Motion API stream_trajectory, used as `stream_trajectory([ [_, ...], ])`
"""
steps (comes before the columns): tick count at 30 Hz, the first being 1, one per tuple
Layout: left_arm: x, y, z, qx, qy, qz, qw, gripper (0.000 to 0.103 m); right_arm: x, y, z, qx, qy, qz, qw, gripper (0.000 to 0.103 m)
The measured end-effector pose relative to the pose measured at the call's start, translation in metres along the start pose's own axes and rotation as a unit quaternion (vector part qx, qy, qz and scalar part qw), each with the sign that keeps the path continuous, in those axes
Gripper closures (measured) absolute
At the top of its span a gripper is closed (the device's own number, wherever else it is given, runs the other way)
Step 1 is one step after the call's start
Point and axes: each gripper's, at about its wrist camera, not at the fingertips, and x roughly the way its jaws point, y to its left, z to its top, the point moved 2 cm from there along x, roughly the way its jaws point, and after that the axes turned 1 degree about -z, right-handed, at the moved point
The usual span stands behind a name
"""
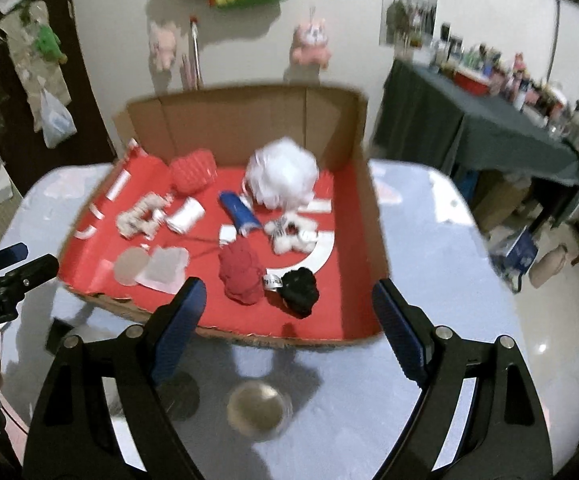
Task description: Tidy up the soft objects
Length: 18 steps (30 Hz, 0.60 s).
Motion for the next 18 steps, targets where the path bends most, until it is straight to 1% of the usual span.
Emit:
stream_trajectory([
  [1, -0.012, -0.001, -0.005, 0.002, -0.015, 0.000, 0.9999, 0.000, -0.010, 0.002, -0.004, -0.003, -0.009, 0.002, 1.000, 0.016],
  [2, -0.022, -0.002, -0.011, 0.005, -0.028, 0.000, 0.9996, 0.000, -0.019, 0.004, -0.010, -0.006, -0.019, 0.005, 1.000, 0.012],
  [4, -0.040, -0.005, -0.028, 0.009, -0.049, -0.007, 0.9987, 0.000, -0.039, 0.011, -0.026, -0.017, -0.039, 0.015, 0.999, 0.007],
  [8, -0.054, -0.010, -0.065, 0.007, -0.057, -0.016, 0.9982, 0.000, -0.058, 0.021, -0.067, -0.027, -0.061, 0.021, 0.998, 0.007],
  [10, -0.055, -0.015, -0.084, 0.014, -0.062, -0.012, 0.9979, 0.000, -0.057, 0.022, -0.088, -0.019, -0.062, 0.026, 0.998, 0.007],
  [13, -0.050, -0.020, -0.109, 0.015, -0.063, -0.010, 0.9979, 0.000, -0.048, 0.023, -0.117, -0.012, -0.057, 0.014, 0.998, 0.007],
  [15, -0.042, -0.021, -0.123, 0.009, -0.056, -0.013, 0.9983, 0.000, -0.038, 0.025, -0.133, -0.012, -0.048, 0.010, 0.999, 0.007],
  [18, -0.024, -0.023, -0.139, 0.007, -0.041, -0.001, 0.9991, 0.000, -0.017, 0.023, -0.151, -0.008, -0.025, 0.004, 1.000, 0.007],
])
